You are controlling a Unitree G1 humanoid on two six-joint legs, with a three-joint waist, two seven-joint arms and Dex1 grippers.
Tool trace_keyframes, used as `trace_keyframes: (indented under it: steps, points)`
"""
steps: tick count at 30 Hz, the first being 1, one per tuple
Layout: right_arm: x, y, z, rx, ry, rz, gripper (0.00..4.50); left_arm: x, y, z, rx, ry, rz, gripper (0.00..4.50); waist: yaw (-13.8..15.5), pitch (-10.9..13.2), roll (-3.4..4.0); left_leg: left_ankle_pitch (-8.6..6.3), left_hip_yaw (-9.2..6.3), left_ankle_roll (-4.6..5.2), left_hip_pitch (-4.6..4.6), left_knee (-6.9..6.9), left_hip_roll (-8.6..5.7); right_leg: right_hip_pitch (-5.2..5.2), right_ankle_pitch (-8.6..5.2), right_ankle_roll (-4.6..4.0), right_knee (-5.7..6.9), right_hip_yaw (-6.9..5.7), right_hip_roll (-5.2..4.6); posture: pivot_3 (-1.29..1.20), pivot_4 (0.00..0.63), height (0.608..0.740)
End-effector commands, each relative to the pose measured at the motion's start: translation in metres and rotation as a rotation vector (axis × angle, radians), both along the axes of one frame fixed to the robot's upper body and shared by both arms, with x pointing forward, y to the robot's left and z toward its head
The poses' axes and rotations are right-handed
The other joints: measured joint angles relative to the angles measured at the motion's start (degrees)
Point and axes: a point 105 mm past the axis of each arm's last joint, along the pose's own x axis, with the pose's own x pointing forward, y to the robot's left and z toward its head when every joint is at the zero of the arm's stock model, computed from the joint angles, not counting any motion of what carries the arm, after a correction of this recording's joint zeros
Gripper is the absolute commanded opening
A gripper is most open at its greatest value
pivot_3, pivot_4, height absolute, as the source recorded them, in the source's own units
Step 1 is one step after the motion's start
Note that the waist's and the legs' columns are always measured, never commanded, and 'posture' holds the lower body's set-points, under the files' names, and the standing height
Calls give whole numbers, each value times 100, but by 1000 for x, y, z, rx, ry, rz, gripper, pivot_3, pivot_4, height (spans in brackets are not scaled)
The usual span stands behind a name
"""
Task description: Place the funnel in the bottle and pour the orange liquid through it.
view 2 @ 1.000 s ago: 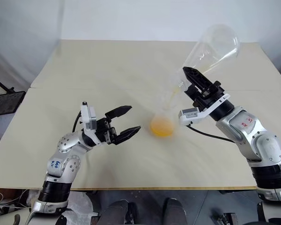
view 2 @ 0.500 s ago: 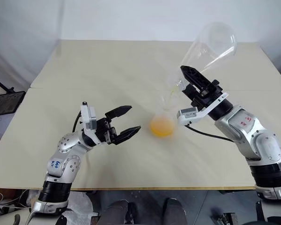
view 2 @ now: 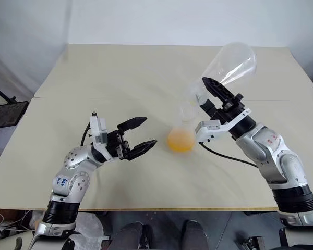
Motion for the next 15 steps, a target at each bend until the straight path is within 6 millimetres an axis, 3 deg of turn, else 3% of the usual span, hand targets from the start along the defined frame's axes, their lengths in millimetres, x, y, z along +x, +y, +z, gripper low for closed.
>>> trace_keyframes:
  steps: [1, 5, 7, 9, 15]
  points:
    - [-10, -17, 33, 226, -11, 4, 2440, -1, -1, 9, 5, -45, -14, 4500, 4, 0, 0, 0, -1, 1, 0, 0, 0, 1, 0, 0, 0, -1, 0, 0, 150, 740]
    - [-12, -40, 47, 451, 59, -12, 2440, 0, -2, 9, 10, -46, -29, 4500, 8, 0, 0, 0, -3, 1, 0, 0, 1, 1, 0, 0, 1, -2, 0, 0, 150, 740]
    - [-13, -58, 45, 657, 165, 25, 2440, 0, -3, 9, 11, -47, -36, 4500, 20, 0, 0, 0, -6, 1, 0, 0, 0, 3, 0, 0, 1, -4, 0, 0, 150, 740]
    - [-14, -73, 42, 728, 205, 1, 2440, 1, -4, 9, 10, -48, -38, 4500, 26, 0, 0, 0, -14, 2, 0, 1, -1, 9, 0, 0, 1, -12, 0, 0, 150, 740]
    - [-26, -165, 33, 1133, 210, -151, 2440, 0, -2, 7, 8, -46, -40, 4500, 27, 0, 0, 0, -13, 4, -1, 0, -4, 8, 0, 0, 2, -11, -3, 0, 150, 740]
